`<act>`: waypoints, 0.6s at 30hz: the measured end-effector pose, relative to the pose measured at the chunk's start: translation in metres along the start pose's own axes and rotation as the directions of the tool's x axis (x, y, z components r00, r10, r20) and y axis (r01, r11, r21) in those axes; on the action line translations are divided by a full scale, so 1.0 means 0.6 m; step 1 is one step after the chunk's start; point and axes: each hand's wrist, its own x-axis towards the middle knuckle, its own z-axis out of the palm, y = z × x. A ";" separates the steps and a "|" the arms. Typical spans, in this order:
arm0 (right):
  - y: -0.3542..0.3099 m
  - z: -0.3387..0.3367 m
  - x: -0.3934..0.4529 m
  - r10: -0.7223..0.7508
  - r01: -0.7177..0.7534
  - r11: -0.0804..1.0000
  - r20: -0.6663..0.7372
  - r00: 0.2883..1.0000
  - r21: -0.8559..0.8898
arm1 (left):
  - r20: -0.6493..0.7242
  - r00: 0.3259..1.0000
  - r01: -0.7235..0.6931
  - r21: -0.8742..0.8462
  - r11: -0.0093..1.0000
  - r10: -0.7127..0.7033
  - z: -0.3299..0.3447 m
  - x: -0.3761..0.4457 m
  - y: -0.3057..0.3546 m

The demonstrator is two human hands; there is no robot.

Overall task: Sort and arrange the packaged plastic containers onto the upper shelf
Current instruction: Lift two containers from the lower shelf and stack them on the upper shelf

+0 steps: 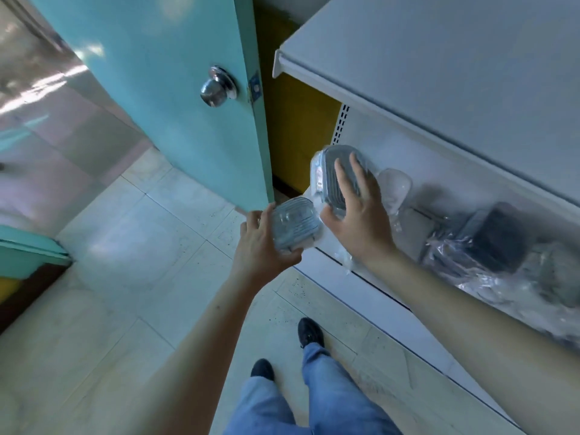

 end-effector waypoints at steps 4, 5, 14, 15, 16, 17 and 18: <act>-0.054 -0.076 -0.126 -0.015 0.015 1.000 -0.039 0.999 0.011 | -0.043 0.995 -0.089 -0.093 0.992 0.085 -0.052 -0.104 0.029; -0.066 -0.094 -0.159 -0.019 0.019 1.000 -0.063 0.998 0.003 | -0.047 0.992 -0.117 -0.105 0.988 0.113 -0.063 -0.129 0.036; -0.098 -0.300 -0.410 0.086 -0.125 0.989 -0.379 0.922 -0.078 | -0.111 0.889 -0.458 -0.214 0.863 0.444 -0.092 -0.293 0.195; -0.089 -0.332 -0.436 0.095 -0.146 0.985 -0.420 0.902 -0.089 | -0.116 0.873 -0.488 -0.229 0.842 0.474 -0.088 -0.308 0.227; -0.076 -0.364 -0.462 0.108 -0.171 0.981 -0.461 0.881 -0.097 | -0.115 0.858 -0.513 -0.242 0.824 0.501 -0.082 -0.323 0.261; -0.062 -0.398 -0.490 0.127 -0.203 0.974 -0.500 0.857 -0.100 | -0.111 0.842 -0.538 -0.251 0.805 0.528 -0.075 -0.340 0.299; -0.044 -0.430 -0.518 0.150 -0.237 0.967 -0.537 0.830 -0.097 | -0.104 0.826 -0.560 -0.261 0.786 0.554 -0.065 -0.355 0.335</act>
